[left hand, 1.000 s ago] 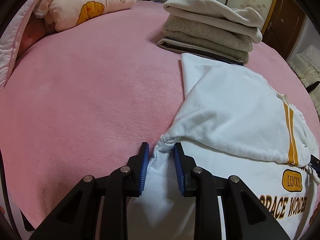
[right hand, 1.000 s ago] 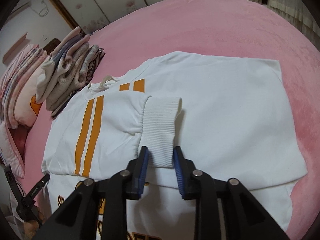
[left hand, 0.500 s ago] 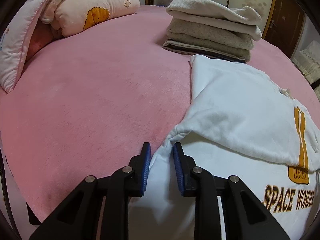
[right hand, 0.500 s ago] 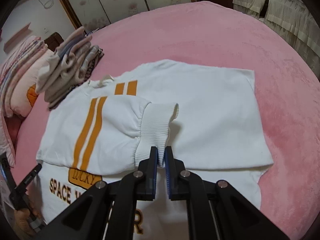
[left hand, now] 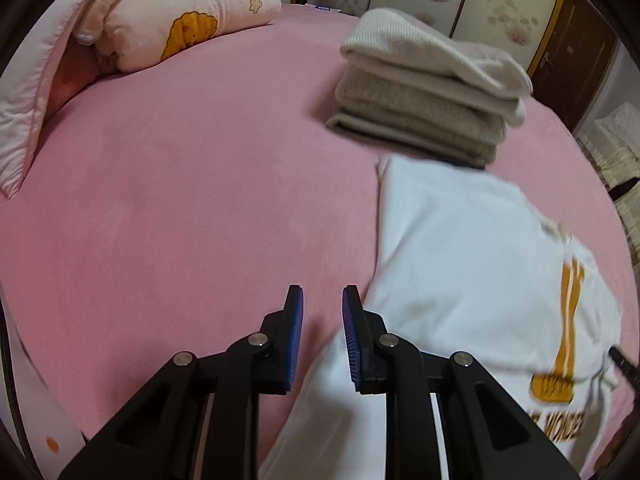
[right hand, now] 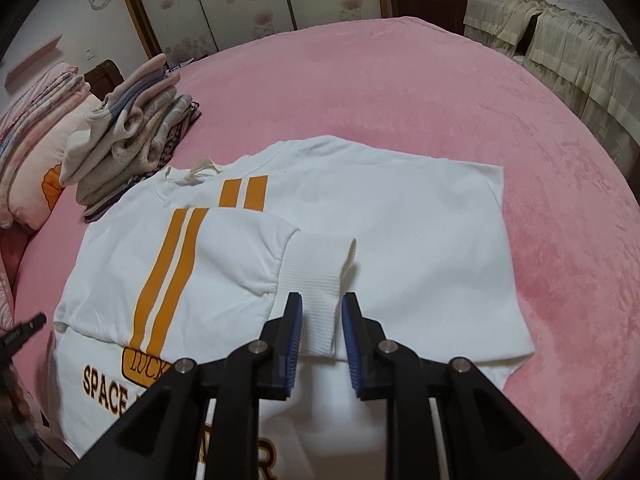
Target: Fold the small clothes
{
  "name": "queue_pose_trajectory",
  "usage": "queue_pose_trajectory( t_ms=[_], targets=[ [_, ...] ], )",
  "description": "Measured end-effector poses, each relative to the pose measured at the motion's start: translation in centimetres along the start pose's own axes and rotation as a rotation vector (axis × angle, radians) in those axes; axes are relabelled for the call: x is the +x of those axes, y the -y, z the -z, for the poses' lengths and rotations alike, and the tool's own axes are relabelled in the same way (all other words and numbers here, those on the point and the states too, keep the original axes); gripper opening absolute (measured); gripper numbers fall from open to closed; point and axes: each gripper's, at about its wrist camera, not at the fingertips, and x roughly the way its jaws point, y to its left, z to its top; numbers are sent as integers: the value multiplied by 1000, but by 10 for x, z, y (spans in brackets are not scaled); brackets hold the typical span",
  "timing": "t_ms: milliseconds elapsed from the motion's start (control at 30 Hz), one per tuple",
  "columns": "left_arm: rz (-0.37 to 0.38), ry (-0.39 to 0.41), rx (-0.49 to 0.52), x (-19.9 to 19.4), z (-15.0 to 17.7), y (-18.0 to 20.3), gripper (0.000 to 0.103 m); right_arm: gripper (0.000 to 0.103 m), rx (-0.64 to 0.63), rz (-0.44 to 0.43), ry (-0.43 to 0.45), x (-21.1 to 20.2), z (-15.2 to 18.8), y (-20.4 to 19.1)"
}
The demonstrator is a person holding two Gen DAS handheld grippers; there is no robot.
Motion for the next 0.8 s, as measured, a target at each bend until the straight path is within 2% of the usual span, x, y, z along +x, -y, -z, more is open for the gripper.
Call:
queue_pose_trajectory(
  t_ms=[133,200,333,567,600,633,800],
  targets=[
    [72,-34,35,24,-49,21,21,21,2,-6,6,6,-7,-2],
    [133,-85,59,44,-66,34,23,24,3,-9,5,11,-10,-3],
    [199,-170,93,80,-82,50,30,28,8,-21,12,18,-16,-5],
    [216,-215,99,116,-91,51,33,32,-14,-19,10,32,-24,-11],
    [228,-218,103,120,-93,50,29,33,-14,-19,8,34,-25,-12],
    [237,-218,111,122,-95,50,8,34,-16,-18,6,36,-26,-12],
    [223,-208,231,124,-98,58,4,37,-29,-27,-13,47,-30,-14]
  ],
)
